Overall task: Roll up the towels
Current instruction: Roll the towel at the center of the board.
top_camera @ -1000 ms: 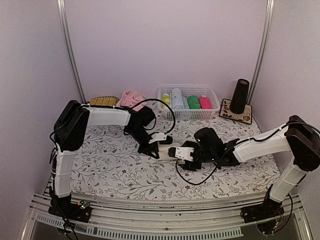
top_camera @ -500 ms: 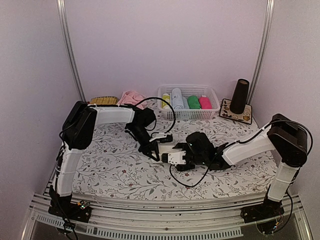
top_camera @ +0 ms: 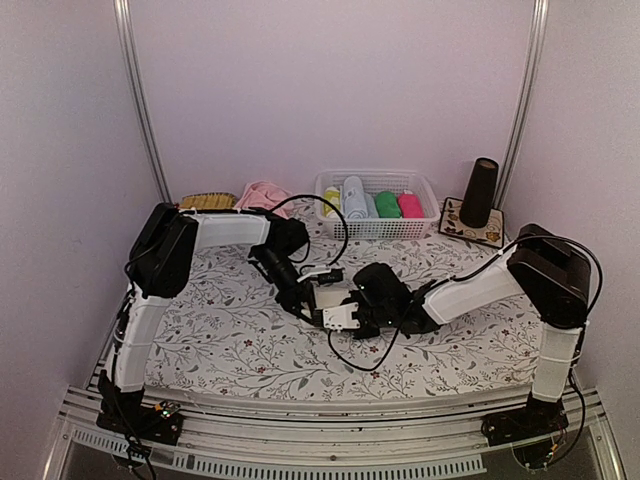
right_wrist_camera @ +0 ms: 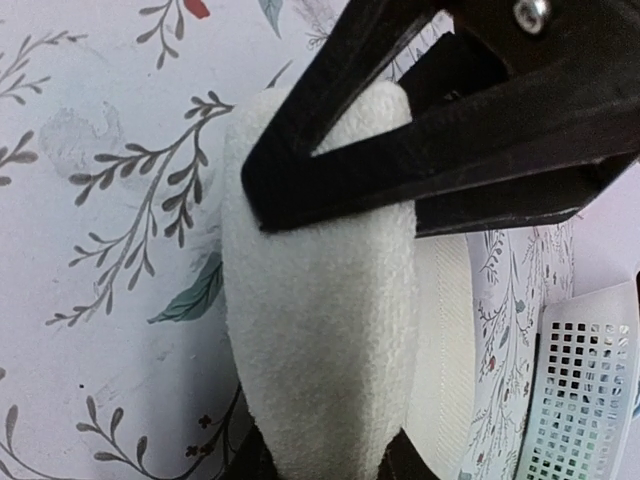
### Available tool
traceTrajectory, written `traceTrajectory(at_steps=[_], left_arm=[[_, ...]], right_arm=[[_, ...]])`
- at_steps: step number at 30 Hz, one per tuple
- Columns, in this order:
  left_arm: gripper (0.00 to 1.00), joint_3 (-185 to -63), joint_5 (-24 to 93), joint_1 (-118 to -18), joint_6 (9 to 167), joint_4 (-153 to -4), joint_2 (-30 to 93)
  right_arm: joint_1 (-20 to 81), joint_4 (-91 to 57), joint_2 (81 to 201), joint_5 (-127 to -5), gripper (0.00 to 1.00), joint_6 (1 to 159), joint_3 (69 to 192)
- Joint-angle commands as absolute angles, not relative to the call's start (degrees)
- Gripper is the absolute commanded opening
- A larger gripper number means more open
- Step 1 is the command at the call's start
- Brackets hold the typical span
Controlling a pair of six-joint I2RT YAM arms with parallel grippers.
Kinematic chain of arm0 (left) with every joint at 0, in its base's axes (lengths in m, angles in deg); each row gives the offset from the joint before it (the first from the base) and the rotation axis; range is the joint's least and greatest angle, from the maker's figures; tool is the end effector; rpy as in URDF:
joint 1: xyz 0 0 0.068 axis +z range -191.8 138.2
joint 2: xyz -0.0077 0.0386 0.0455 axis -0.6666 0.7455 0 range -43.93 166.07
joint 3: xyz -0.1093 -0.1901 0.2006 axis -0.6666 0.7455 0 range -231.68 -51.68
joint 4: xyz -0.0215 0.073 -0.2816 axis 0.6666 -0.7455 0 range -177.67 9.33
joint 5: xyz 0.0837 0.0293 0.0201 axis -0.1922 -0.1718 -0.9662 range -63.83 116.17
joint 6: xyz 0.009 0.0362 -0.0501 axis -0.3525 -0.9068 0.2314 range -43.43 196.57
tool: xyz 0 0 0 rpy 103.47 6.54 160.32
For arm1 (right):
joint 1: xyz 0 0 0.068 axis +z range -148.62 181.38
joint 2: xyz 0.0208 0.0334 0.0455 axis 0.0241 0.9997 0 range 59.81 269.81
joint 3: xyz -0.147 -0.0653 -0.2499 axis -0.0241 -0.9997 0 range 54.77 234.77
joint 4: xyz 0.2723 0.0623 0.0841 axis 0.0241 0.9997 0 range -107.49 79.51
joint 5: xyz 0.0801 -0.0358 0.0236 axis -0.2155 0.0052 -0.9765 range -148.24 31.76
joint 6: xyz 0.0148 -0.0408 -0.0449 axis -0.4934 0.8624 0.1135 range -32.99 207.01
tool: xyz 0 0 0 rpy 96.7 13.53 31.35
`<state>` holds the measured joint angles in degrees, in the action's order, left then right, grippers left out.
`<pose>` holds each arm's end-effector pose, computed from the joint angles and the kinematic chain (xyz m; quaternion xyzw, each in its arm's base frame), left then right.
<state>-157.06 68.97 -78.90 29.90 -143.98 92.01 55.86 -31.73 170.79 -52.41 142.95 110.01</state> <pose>0.3709 -0.3212 0.1167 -0.6120 -0.7010 0.3661 0.0009 0.2478 0.3390 0.1079 -0.7359 0.5367 -0.0515 0.4095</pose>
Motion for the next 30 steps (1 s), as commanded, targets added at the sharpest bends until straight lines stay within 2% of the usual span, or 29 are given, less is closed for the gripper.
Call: traceTrajectory(at_steps=[1, 5, 7, 10, 17, 24, 30], left_arm=[[0.41, -154.76, 65.21, -78.17, 31.87, -145.22, 93.06], [0.66, -147.97, 64.23, -76.91, 33.74, -135.01, 85.02], [0.75, -141.84, 63.81, -76.37, 34.39, -128.77, 79.95], [0.81, -133.51, 61.28, -75.91, 35.28, -118.46, 72.46], [0.84, -114.22, 52.46, -75.99, 34.61, -92.33, 57.53], [0.74, -96.46, 47.99, -80.77, 27.16, -73.83, 46.24], [0.74, -91.21, 37.29, -88.65, 22.28, -64.49, 47.47]], right_arm=[[55.96, -26.04, 172.89, -53.34, 0.18, 142.91, 112.86], [54.59, -18.86, 173.72, -57.88, 0.12, 141.15, 116.18], [53.63, -15.44, 174.16, -60.19, 0.12, 139.69, 118.04], [52.44, -10.76, 174.54, -64.0, 0.12, 138.24, 120.37], [50.26, 0.07, 176.69, -72.61, 0.12, 137.32, 126.92], [48.17, 12.38, 181.95, -79.39, 0.14, 135.98, 136.13], [47.25, 18.01, 184.76, -82.06, 0.15, 136.2, 141.13]])
